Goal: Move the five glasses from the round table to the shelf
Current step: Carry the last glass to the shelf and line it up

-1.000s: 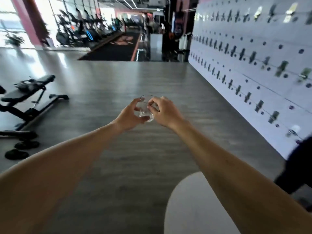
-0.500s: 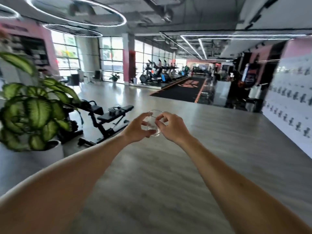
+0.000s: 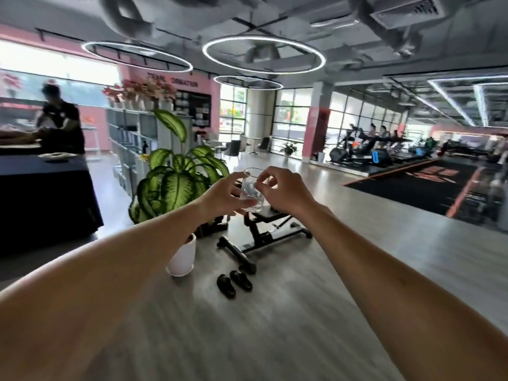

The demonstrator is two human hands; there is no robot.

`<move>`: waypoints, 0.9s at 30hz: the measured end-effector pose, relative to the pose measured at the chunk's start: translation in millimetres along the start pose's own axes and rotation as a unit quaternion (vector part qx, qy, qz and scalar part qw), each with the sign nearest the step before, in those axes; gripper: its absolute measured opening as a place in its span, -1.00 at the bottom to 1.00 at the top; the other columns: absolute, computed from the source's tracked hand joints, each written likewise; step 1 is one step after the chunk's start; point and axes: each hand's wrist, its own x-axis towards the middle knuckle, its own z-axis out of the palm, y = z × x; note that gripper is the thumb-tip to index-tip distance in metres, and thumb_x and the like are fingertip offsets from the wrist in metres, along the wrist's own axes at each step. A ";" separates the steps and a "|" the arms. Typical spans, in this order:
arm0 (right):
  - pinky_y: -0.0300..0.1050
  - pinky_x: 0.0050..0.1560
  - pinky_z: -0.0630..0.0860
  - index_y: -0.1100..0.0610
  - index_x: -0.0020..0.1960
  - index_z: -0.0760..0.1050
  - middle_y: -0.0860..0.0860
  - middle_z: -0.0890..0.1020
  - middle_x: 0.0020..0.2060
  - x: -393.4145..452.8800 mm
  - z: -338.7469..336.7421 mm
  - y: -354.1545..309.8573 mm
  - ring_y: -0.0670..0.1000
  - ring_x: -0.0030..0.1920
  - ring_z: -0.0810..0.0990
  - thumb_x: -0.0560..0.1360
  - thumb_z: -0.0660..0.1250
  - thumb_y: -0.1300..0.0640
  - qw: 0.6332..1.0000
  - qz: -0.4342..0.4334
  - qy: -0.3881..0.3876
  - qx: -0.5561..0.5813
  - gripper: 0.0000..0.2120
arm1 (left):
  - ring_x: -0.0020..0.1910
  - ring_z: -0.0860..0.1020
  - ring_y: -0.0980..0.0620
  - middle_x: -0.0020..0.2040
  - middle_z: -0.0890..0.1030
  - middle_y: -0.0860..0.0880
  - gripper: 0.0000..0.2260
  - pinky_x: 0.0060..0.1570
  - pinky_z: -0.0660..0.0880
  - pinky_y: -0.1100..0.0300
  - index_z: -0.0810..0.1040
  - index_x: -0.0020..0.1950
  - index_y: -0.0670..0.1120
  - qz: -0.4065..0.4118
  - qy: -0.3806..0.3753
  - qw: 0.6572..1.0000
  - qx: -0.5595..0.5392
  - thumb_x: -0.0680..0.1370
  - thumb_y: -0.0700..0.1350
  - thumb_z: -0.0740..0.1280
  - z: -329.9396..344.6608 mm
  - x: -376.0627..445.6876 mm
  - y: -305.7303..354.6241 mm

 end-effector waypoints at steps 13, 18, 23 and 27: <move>-0.25 -0.29 0.53 -0.14 -0.09 0.55 -0.15 0.66 -0.26 184.2 167.5 -20.6 -0.16 -0.27 0.64 0.46 0.40 -0.11 0.994 -0.074 -0.075 0.040 -0.91 | -0.17 0.69 0.00 0.03 0.67 -0.13 -0.36 -0.19 0.68 0.02 0.39 0.42 0.02 -0.052 0.079 0.995 0.029 0.41 -0.15 0.56 -143.0 97.6 -133.2; -0.33 -0.44 0.40 -0.15 -0.11 0.55 -0.22 0.62 -0.34 259.5 248.0 -52.9 -0.25 -0.33 0.60 0.46 0.41 -0.11 0.991 -0.093 -0.068 0.065 -0.93 | -0.30 0.66 0.13 -0.01 0.66 -0.10 -0.38 -0.35 0.63 0.20 0.42 0.40 0.02 -0.054 0.107 0.992 0.039 0.40 -0.13 0.57 -223.8 136.5 -196.9; -0.39 -0.59 0.33 -0.14 -0.05 0.53 -0.15 0.61 -0.36 326.9 313.9 -74.9 -0.25 -0.50 0.55 0.49 0.40 -0.08 0.987 -0.098 -0.089 0.091 -0.92 | -0.11 0.64 0.19 0.03 0.64 -0.07 -0.43 -0.17 0.68 0.02 0.44 0.34 0.05 -0.048 0.106 0.991 0.068 0.40 -0.09 0.57 -293.7 180.9 -250.3; -0.47 -0.58 0.32 -0.15 -0.05 0.51 -0.18 0.61 -0.26 377.8 360.8 -81.1 -0.22 -0.37 0.58 0.51 0.39 -0.05 0.985 -0.107 -0.106 0.089 -0.93 | -0.03 0.68 0.06 0.00 0.65 0.03 -0.39 -0.02 0.65 -0.09 0.40 0.36 0.11 -0.055 0.097 0.991 0.072 0.39 -0.06 0.58 -334.9 219.6 -298.3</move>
